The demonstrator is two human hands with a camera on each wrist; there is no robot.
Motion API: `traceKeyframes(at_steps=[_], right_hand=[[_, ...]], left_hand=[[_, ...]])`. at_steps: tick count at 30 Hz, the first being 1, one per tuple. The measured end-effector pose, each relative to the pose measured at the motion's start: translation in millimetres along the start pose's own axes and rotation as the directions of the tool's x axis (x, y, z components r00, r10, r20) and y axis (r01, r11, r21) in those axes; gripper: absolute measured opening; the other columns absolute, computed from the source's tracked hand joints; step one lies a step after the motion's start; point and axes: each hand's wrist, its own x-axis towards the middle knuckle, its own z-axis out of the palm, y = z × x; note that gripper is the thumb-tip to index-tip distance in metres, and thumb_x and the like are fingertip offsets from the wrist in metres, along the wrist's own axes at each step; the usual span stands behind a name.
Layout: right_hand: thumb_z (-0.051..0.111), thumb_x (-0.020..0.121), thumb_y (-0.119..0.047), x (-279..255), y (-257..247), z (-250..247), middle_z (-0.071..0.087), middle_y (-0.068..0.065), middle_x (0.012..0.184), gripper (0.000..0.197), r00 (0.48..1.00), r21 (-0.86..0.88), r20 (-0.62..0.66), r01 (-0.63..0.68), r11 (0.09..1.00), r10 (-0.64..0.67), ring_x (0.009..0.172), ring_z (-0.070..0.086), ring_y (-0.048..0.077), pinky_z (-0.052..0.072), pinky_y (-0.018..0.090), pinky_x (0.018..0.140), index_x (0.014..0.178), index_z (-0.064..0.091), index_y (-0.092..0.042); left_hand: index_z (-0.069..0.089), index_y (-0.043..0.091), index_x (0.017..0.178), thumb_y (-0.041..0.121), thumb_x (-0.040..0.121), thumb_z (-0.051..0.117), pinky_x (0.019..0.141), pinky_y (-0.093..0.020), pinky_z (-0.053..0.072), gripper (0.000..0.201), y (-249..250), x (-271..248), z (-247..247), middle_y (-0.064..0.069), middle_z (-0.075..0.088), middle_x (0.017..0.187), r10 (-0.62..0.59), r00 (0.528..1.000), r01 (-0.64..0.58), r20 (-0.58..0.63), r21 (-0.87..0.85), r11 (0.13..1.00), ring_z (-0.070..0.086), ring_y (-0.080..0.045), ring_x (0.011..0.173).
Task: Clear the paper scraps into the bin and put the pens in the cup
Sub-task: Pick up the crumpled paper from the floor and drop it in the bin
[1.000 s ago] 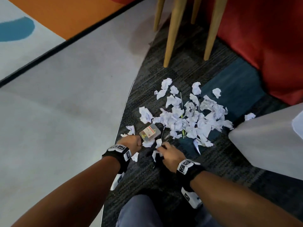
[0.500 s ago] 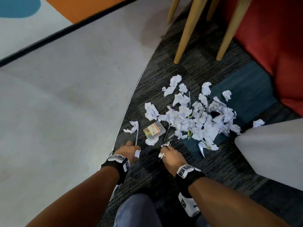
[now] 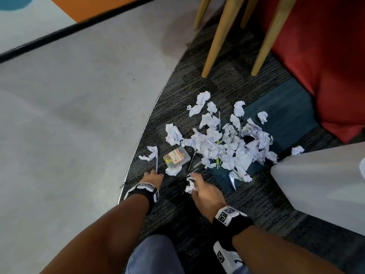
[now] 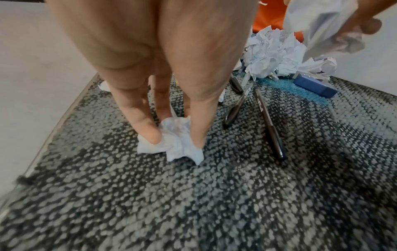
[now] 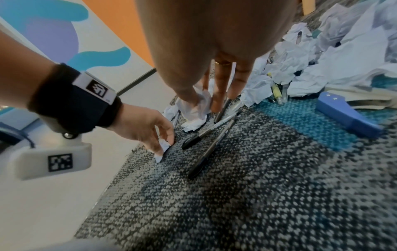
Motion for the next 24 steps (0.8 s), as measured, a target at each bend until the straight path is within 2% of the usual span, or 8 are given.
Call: traceKeyframes(at_steps=[3,7,11,15,17,21,22,24], right_hand=[[0.042,0.097,-0.022,1,-6,-10,0.063,0.0,0.12,0.032,0.996,0.012,-0.056,0.066,0.998,-0.065,0.103,0.061,0.024,0.046,0.034,0.081,0.127,0.05,-0.026],[0.045,0.095,-0.02,-6,-7,-33,0.063,-0.001,0.116,0.031,0.99,0.045,-0.124,0.076,0.996,-0.07,0.1,0.062,0.023,0.047,0.033,0.083,0.123,0.056,-0.026],[0.05,0.093,-0.016,-21,0,-75,0.061,0.001,0.113,0.029,0.977,0.051,-0.202,0.077,0.996,-0.065,0.091,0.063,0.026,0.047,0.031,0.074,0.119,0.061,-0.023],[0.052,0.093,-0.019,-43,15,-121,0.049,-0.004,0.137,0.027,0.958,0.049,-0.284,0.047,0.998,-0.031,0.09,0.065,0.026,0.054,0.036,0.076,0.118,0.062,-0.022],[0.052,0.093,-0.021,-58,25,-140,0.052,-0.005,0.135,0.028,0.944,0.057,-0.329,0.058,0.997,-0.036,0.092,0.066,0.024,0.054,0.036,0.078,0.118,0.063,-0.022],[0.053,0.094,-0.018,-98,50,-171,0.062,0.0,0.117,0.028,0.899,0.154,-0.438,0.06,0.986,0.014,0.088,0.063,0.022,0.049,0.031,0.079,0.121,0.063,-0.021],[0.055,0.094,-0.016,-110,58,-178,0.063,0.001,0.114,0.028,0.871,0.185,-0.491,0.069,0.98,0.032,0.085,0.063,0.021,0.049,0.032,0.078,0.12,0.064,-0.02],[0.057,0.092,-0.013,-131,77,-191,0.063,0.001,0.109,0.027,0.776,0.243,-0.626,0.096,0.965,0.08,0.083,0.062,0.019,0.05,0.031,0.077,0.117,0.064,-0.019]], left_hand=[[0.048,0.004,0.117,0.005,0.089,0.052,0.098,-0.052,0.042,0.028,3,-1,1,-0.021,0.042,0.125,-0.007,0.999,0.007,0.032,-0.011,1.0,0.042,-0.046,0.118],[0.054,0.008,0.109,0.01,0.081,0.063,0.094,-0.049,0.046,0.029,10,-29,-17,-0.017,0.049,0.117,0.032,0.999,-0.032,0.006,-0.055,0.998,0.052,-0.043,0.107],[0.053,0.013,0.121,0.011,0.083,0.063,0.094,-0.041,0.048,0.04,31,-70,-62,-0.017,0.051,0.122,0.094,0.992,-0.101,-0.087,-0.084,0.991,0.056,-0.038,0.11],[0.053,0.015,0.119,0.016,0.085,0.063,0.089,-0.035,0.046,0.036,69,-102,-118,-0.015,0.047,0.124,0.158,0.966,-0.18,-0.204,-0.093,0.979,0.058,-0.036,0.105],[0.053,0.015,0.116,0.017,0.086,0.062,0.086,-0.035,0.047,0.032,95,-114,-144,-0.014,0.047,0.119,0.225,0.94,-0.249,-0.257,-0.064,0.966,0.058,-0.035,0.102],[0.053,0.017,0.113,0.019,0.084,0.065,0.084,-0.035,0.046,0.031,167,-130,-188,-0.012,0.048,0.115,0.367,0.87,-0.39,-0.328,-0.002,0.921,0.056,-0.034,0.102],[0.053,0.017,0.113,0.02,0.084,0.066,0.083,-0.034,0.044,0.032,188,-135,-196,-0.012,0.048,0.114,0.406,0.846,-0.426,-0.345,0.02,0.904,0.056,-0.034,0.102],[0.051,0.017,0.112,0.019,0.081,0.066,0.08,-0.032,0.041,0.034,229,-145,-207,-0.011,0.049,0.112,0.485,0.789,-0.502,-0.377,0.059,0.863,0.056,-0.034,0.101]])
